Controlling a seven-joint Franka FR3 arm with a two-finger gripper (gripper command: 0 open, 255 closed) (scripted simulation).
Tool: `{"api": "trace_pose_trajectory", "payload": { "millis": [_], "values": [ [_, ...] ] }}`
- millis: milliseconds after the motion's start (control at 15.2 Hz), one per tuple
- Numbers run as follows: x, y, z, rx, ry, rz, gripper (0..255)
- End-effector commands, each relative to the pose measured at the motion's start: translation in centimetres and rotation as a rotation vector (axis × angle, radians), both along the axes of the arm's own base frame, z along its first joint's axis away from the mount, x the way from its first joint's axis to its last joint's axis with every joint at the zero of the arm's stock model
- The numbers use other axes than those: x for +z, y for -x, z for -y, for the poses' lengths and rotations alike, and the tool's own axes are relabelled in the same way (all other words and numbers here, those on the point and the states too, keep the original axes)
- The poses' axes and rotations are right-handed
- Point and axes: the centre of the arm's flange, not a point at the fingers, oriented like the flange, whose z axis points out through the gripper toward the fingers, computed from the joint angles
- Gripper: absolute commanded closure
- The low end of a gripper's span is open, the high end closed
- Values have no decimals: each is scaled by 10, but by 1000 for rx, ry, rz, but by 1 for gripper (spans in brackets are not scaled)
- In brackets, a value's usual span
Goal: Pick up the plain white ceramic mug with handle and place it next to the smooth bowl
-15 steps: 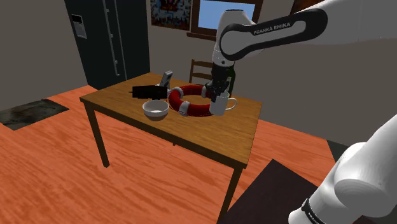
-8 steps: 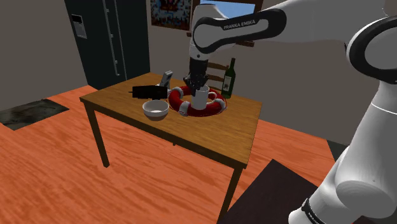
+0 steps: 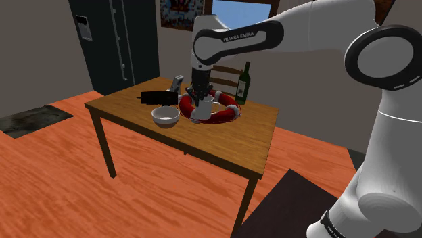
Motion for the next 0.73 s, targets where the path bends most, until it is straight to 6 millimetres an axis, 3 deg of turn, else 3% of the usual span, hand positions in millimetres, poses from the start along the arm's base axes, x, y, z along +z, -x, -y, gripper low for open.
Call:
{"api": "trace_pose_trajectory", "payload": {
  "millis": [0,660],
  "values": [
    [-10,0,0,0,0,1,255],
    [-63,0,0,0,0,1,255]
  ]
}}
